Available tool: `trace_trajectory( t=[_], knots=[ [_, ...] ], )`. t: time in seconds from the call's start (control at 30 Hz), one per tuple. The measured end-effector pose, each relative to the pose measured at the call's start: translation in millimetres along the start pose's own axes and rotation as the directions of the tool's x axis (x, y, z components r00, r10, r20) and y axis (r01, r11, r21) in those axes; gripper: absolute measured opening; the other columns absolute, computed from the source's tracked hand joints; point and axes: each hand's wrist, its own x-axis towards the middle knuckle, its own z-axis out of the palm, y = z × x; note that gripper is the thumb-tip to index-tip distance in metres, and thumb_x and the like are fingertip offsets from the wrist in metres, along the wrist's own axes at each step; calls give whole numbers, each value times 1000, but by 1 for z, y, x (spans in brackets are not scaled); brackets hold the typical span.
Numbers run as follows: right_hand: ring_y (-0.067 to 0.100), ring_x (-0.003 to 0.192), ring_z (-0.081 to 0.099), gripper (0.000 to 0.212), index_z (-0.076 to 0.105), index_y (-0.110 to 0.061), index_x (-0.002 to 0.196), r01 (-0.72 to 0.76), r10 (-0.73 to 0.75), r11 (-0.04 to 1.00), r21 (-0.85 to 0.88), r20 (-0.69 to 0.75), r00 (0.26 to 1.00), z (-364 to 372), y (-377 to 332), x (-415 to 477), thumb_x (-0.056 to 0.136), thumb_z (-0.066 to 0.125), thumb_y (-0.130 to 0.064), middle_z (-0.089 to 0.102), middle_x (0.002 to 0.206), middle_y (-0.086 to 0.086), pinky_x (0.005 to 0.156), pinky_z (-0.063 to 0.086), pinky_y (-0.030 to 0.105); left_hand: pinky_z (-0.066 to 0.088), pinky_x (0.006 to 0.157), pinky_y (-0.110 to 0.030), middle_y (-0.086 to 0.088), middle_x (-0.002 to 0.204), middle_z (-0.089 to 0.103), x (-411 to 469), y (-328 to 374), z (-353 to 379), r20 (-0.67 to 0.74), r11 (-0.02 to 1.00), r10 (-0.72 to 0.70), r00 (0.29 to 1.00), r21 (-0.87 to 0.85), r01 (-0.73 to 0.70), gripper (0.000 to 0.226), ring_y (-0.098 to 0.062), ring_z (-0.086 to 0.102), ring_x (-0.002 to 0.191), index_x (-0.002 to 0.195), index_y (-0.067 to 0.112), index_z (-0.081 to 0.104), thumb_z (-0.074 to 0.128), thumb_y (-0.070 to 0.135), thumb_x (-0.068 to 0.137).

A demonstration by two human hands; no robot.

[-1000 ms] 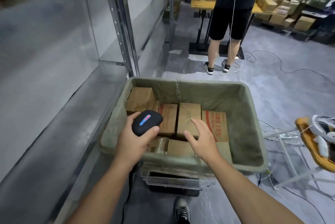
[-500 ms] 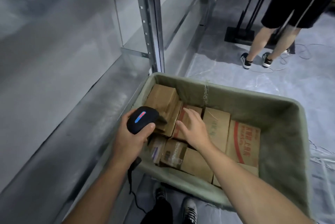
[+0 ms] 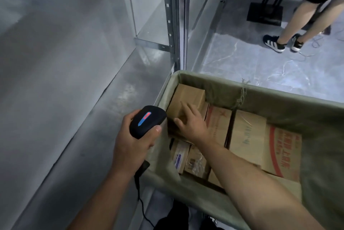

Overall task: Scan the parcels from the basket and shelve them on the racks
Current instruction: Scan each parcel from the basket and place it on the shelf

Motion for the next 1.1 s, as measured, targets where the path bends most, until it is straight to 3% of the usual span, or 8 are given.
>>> trace_trajectory(
  t=[0.13, 0.37, 0.57, 0.7, 0.83, 0.93, 1.0, 1.1],
  knots=[
    [20, 151, 20, 81, 5, -47, 157, -80, 78, 996, -27, -83, 993, -3, 5, -9, 94, 54, -60, 17, 165, -8, 118, 27, 59, 58, 64, -33, -2, 100, 71, 12, 0, 5, 44, 1000, 8, 999, -13, -7, 62, -17, 70, 67, 116, 48, 58, 77, 55, 58],
    [33, 152, 12, 90, 2, -54, 154, -323, 335, 942, 94, -178, 925, -9, 8, -8, 84, 53, -78, 12, 164, 8, 113, 26, 68, 57, 62, -30, -2, 94, 72, 23, 5, 17, 92, 999, 9, 996, -46, -4, 54, -19, 70, 66, 108, 53, 60, 77, 54, 57],
    [35, 153, 7, 95, 5, -56, 154, -421, 456, 886, 194, -197, 868, -14, 26, 8, 86, 71, -57, 5, 167, 6, 116, 25, 66, 57, 62, -27, -6, 99, 71, 31, 3, 18, 124, 999, -12, 992, -40, 17, 56, -17, 70, 68, 114, 48, 59, 79, 48, 62],
    [38, 154, 7, 95, 1, -52, 156, -410, 458, 875, 259, -167, 873, -19, 37, 12, 92, 70, -44, 6, 168, 11, 120, 23, 61, 58, 63, -30, -4, 96, 72, 33, -1, 23, 148, 999, -21, 989, -30, 26, 54, -17, 69, 66, 118, 44, 59, 79, 40, 68],
    [31, 153, 18, 93, -1, -45, 158, -311, 389, 883, 351, -177, 904, -31, 54, -5, 95, 67, -38, 14, 167, 10, 119, 25, 44, 57, 63, -26, -2, 99, 71, 33, 1, 33, 203, 999, -16, 979, -42, 25, 62, -15, 70, 69, 123, 40, 58, 80, 44, 65],
    [23, 155, 10, 80, 9, -41, 160, -297, 373, 897, 328, -202, 905, -39, 66, -18, 101, 59, -22, 6, 169, 7, 111, 15, 24, 56, 62, -23, -6, 105, 69, 32, 3, 42, 222, 999, -8, 975, -47, 19, 61, -15, 70, 71, 128, 35, 57, 79, 38, 71],
    [25, 155, 9, 68, 20, -39, 159, -344, 407, 890, 298, -182, 895, -42, 72, -22, 103, 54, -22, -1, 169, 8, 114, 16, 25, 56, 63, -24, -7, 105, 69, 31, 3, 45, 236, 999, -9, 972, -48, 21, 62, -15, 70, 70, 130, 34, 56, 79, 38, 72],
    [30, 155, 9, 68, 26, -36, 159, -465, 510, 849, 252, -159, 845, -41, 76, -26, 99, 57, -46, -6, 169, 6, 121, 20, 41, 56, 65, -27, -8, 105, 69, 30, 0, 46, 252, 999, -9, 968, -45, 21, 61, -16, 70, 70, 130, 37, 56, 79, 39, 74]
  ],
)
